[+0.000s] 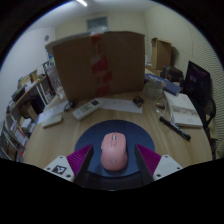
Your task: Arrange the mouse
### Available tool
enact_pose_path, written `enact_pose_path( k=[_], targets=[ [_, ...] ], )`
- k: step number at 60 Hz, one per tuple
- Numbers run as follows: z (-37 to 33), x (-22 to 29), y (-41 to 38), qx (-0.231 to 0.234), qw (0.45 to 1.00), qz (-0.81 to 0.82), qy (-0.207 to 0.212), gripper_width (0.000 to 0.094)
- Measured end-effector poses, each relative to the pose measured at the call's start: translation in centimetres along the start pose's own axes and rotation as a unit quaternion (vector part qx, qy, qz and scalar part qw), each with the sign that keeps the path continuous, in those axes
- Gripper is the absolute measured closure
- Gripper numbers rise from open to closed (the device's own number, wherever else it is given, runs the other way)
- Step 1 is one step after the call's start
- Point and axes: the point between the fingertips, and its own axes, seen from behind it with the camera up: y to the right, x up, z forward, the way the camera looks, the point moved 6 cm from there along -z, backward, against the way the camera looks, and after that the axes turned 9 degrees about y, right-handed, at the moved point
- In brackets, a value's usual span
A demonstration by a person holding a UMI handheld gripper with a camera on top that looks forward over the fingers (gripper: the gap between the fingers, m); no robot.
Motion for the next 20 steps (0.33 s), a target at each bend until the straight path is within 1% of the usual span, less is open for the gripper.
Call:
enact_pose_path(
  k=[1, 9, 16, 20],
  targets=[
    [-0.8, 0.3, 0.0, 0.004, 1.0, 0.002, 0.004, 0.0102],
    [-9.0, 1.8, 0.7, 0.015, 0.999, -0.009, 0.028, 0.0098],
    [-16.2, 1.5, 2.8, 0.01, 1.0, -0.017, 0.024, 0.0101],
    [-19.9, 0.9, 4.5, 0.0, 1.0, -0.009, 0.023, 0.0104]
  ],
)
